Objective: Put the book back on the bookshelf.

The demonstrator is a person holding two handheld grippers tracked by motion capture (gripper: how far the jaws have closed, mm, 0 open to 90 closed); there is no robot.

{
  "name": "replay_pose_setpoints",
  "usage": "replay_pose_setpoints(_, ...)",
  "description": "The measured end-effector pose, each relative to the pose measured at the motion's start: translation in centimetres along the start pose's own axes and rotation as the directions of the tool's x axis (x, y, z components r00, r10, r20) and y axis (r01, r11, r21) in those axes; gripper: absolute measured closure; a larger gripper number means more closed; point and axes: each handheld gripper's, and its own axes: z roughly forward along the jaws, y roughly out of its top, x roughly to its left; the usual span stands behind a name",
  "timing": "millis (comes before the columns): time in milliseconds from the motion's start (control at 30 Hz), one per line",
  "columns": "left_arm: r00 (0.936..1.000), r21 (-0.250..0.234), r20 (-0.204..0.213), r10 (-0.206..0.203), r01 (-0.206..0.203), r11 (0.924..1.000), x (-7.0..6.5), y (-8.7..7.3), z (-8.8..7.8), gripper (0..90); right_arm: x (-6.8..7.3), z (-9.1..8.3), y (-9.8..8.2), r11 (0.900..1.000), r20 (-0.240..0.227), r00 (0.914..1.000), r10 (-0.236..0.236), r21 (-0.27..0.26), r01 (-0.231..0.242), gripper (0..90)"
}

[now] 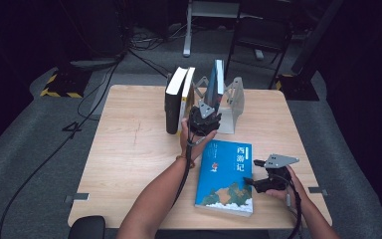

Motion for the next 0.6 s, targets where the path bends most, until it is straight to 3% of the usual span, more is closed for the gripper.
replay_pose_setpoints(300, 0.9996, 0.003, 0.000, 0.029, -0.029, 0.9996, -0.1, -0.1, -0.4, 40.7, 0.0, 0.0, 0.0, 1.000, 0.004, 1.0000, -0.003, 0.002, 0.003, 18.9)
replay_pose_setpoints(467, 0.9997, 0.004, 0.013, 0.022, -0.022, 0.9998, 0.2, -0.1, -0.7, 38.8, 0.0, 0.0, 0.0, 1.000, 0.004, 1.0000, -0.002, 0.002, 0.002, 18.9)
replay_pose_setpoints(600, 0.9962, 0.017, 0.033, 0.080, -0.081, 0.9966, 0.3, -0.2, -2.0, 37.8, 0.1, 0.0, 0.1, 1.000, 0.011, 0.9999, -0.006, 0.001, 0.006, 18.9)
